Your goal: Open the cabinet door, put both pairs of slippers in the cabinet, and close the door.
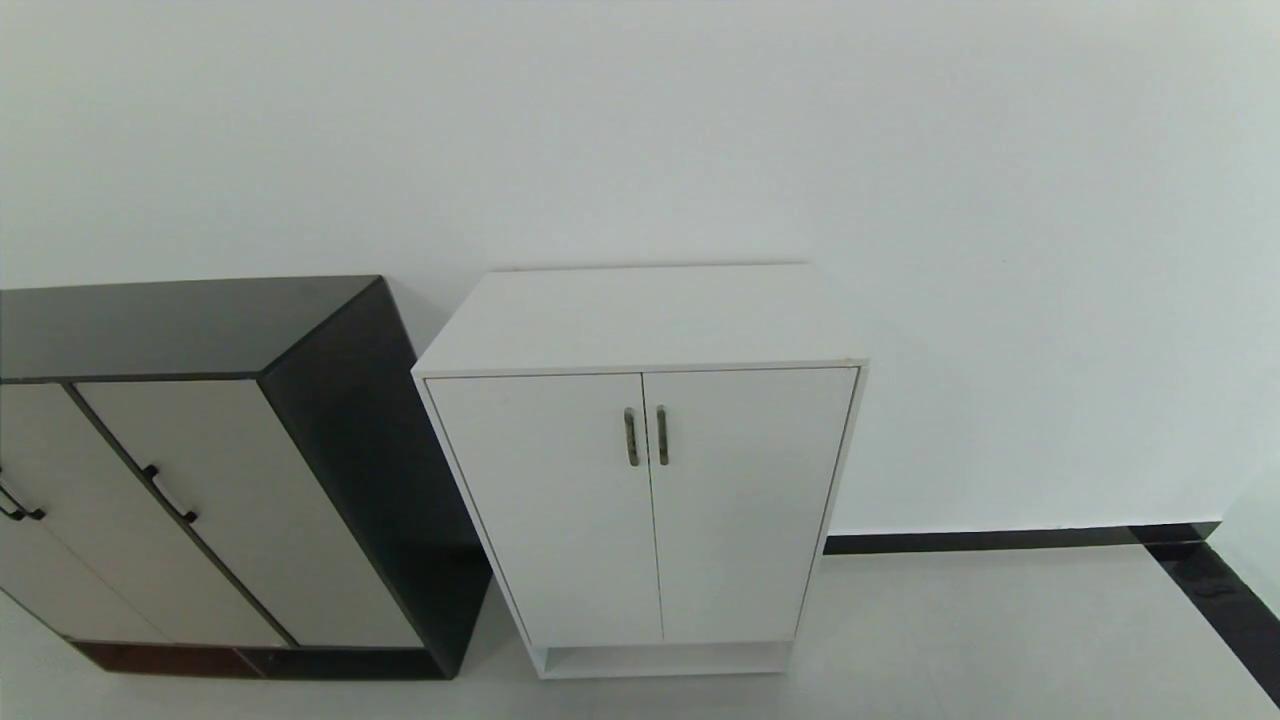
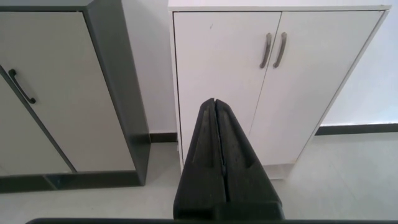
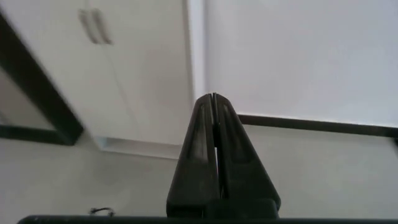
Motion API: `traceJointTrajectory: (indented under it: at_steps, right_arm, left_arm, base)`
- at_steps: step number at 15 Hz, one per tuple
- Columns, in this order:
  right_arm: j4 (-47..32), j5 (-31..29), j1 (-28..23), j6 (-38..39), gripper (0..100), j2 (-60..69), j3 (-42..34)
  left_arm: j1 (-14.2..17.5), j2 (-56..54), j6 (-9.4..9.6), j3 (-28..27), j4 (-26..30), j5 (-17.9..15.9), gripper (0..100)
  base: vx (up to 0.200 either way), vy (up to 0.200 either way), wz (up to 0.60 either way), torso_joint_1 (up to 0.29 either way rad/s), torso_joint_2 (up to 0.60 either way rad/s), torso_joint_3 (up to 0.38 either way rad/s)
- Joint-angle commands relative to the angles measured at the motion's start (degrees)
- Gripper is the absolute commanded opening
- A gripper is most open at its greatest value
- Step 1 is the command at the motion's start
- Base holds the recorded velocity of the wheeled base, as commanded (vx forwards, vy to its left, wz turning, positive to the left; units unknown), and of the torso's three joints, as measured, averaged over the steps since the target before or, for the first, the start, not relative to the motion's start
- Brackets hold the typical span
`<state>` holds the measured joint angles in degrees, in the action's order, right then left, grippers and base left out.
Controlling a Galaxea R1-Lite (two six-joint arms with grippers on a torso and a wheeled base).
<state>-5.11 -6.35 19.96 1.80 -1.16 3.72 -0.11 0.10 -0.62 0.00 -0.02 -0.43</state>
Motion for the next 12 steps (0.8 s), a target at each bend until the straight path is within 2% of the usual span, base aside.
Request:
traceJointTrajectory:
  at_steps: [1,4,7,9,10,11,12]
  right_arm:
    - [0.0,0.7,2.0,0.3,0,1.2,0.0]
    - [-0.1,0.8,2.1,-0.2,0,1.2,0.1]
    - [0.0,-0.7,0.5,-4.5,0,-0.1,0.0]
    - [0.0,-8.1,-3.9,-5.2,0,-1.7,0.3]
    - [0.2,-12.2,-3.8,-6.0,0,-1.7,0.3]
    - [0.2,-12.9,-3.8,-6.0,0,-1.7,0.3]
    - [0.3,-13.0,-3.8,-6.0,0,-2.0,0.3]
  left_arm:
    - [0.0,0.1,0.09,0.0,-0.1,-0.1,0]
    - [0.0,0.1,0.18,0.0,-0.1,-0.1,0]
    - [0.0,0.1,0.09,0.0,-0.1,-0.1,0]
    - [0.0,0.1,0.36,0.0,-0.1,-0.1,0]
    - [0.0,0.1,1.41,0.0,-0.1,-0.3,0]
    - [0.0,0.1,2.47,0.0,0.0,-0.3,0]
    - [0.0,0.1,2.56,0.0,0.0,-0.4,0]
  base:
    - [0.0,0.0,0.0,0.0,0.0,0.0]
    - [0.0,0.0,0.0,0.0,0.0,0.0]
    - [0.0,0.0,0.0,0.0,0.0,0.0]
    - [0.0,0.0,0.0,0.0,0.0,0.0]
    - [0.0,0.0,0.0,0.0,0.0,0.0]
    - [0.0,0.0,0.0,0.0,0.0,0.0]
    - [0.0,0.0,0.0,0.0,0.0,0.0]
